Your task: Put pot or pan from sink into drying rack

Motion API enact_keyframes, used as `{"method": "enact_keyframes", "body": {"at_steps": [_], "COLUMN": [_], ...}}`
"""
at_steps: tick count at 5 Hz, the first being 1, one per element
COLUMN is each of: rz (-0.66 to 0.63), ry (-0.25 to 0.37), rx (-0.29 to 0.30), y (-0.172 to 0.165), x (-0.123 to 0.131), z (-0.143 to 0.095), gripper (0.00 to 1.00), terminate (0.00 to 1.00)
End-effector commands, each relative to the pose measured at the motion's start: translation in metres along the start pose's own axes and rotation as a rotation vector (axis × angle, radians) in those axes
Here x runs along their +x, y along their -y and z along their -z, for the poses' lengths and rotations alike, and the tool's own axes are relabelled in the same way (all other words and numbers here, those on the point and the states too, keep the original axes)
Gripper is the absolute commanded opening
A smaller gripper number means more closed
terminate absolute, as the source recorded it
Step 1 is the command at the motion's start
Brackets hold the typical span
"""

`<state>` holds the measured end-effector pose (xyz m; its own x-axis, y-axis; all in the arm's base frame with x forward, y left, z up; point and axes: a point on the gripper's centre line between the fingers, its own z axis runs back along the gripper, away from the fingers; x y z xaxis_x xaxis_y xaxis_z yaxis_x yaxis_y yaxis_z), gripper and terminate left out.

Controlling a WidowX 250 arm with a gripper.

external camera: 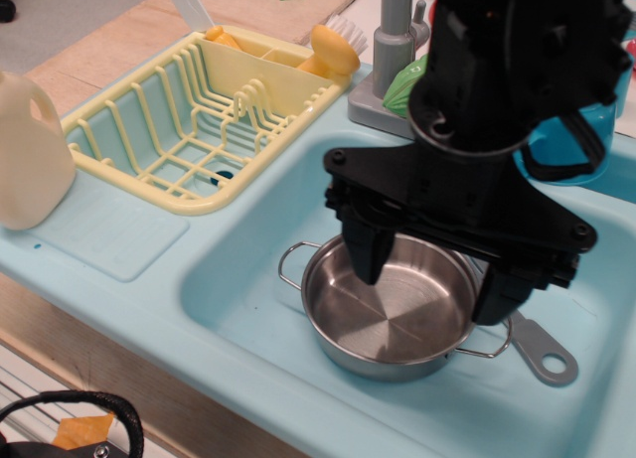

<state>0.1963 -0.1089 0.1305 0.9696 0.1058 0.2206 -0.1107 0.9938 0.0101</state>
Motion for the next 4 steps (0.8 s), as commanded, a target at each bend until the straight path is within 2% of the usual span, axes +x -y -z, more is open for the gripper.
{"method": "enact_keyframes", "body": {"at_steps": [1,3,4], "rz": [0.014,0.043,0.053], "ry": [0.015,-0.015,-0.054], "rx": [-0.046,-0.092,-0.100], "y": [0.011,0.006,0.001], "x": [-0.003,0.004,0.005], "z": [0.011,0.039,0.050], "gripper": [1.00,1.00,1.00], "terminate": [0.00,0.00,0.00]}}
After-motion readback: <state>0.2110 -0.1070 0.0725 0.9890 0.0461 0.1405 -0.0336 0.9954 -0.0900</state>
